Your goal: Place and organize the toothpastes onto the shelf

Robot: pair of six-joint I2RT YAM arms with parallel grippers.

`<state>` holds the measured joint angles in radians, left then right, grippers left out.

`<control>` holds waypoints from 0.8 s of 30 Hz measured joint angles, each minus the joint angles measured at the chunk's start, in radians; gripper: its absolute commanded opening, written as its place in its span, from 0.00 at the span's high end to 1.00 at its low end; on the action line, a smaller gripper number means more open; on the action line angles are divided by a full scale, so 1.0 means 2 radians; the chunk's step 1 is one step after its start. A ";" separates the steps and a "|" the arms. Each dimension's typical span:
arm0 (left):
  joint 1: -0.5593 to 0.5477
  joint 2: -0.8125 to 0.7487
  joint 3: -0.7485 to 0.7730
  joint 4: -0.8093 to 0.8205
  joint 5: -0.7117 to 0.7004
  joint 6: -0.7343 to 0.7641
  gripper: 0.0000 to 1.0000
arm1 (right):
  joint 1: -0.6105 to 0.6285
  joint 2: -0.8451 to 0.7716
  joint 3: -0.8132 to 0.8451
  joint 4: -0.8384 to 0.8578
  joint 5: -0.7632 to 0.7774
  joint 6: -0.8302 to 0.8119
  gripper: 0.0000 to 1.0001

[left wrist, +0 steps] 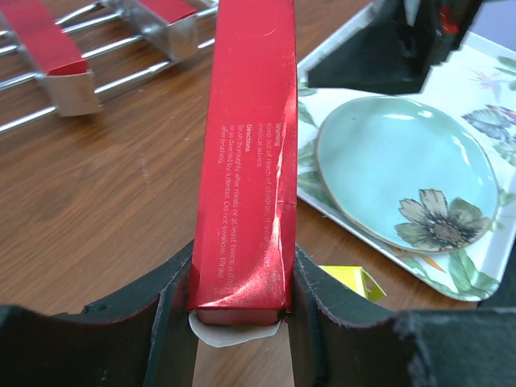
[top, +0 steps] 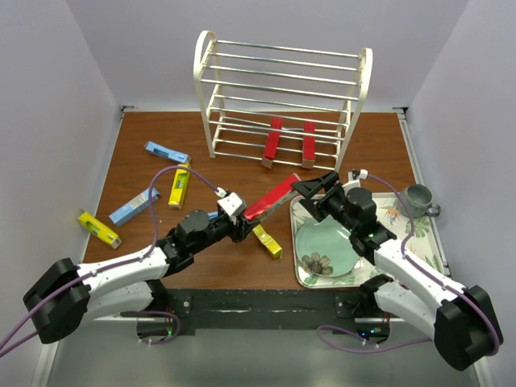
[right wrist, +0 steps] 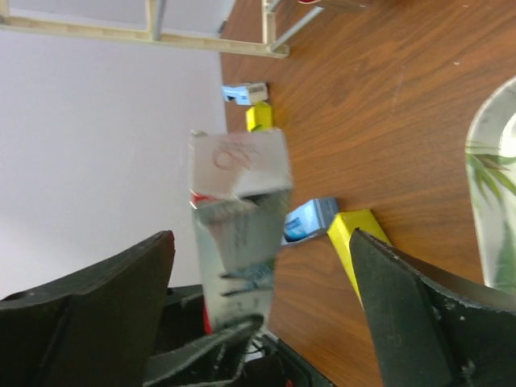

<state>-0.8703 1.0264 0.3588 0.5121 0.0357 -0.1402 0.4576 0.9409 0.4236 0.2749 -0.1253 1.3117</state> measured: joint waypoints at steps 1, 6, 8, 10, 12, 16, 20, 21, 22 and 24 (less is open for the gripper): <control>0.000 -0.006 0.000 -0.007 -0.012 -0.003 0.80 | 0.000 -0.001 0.002 -0.010 0.001 -0.007 0.01; 0.003 -0.034 0.000 -0.050 -0.090 -0.018 0.82 | 0.000 -0.014 0.027 -0.065 0.005 -0.060 0.02; 0.012 -0.043 0.000 -0.072 -0.117 -0.027 0.82 | 0.000 -0.022 0.041 -0.088 0.013 -0.086 0.02; 0.031 -0.046 0.000 -0.092 -0.134 -0.035 0.82 | 0.000 -0.031 0.058 -0.113 0.022 -0.111 0.02; 0.055 -0.046 0.000 -0.108 -0.145 -0.042 0.82 | 0.000 -0.040 0.071 -0.135 0.032 -0.137 0.02; 0.101 -0.030 0.002 -0.130 -0.159 -0.043 0.82 | 0.000 -0.059 0.088 -0.173 0.051 -0.180 0.02; 0.158 0.043 0.036 -0.129 -0.138 -0.042 0.82 | 0.000 -0.076 0.096 -0.203 0.068 -0.215 0.01; 0.166 0.058 0.042 -0.122 -0.136 -0.042 0.82 | 0.000 -0.078 0.097 -0.209 0.070 -0.221 0.01; 0.175 0.077 0.051 -0.115 -0.133 -0.041 0.82 | -0.001 -0.081 0.099 -0.217 0.072 -0.230 0.02; 0.189 0.119 0.076 -0.100 -0.122 -0.041 0.82 | -0.001 -0.088 0.102 -0.229 0.080 -0.246 0.02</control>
<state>-0.4927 1.2648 0.5102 0.3122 -0.2077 -0.2218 0.4561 0.7654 0.6270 -0.1833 0.0349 0.8204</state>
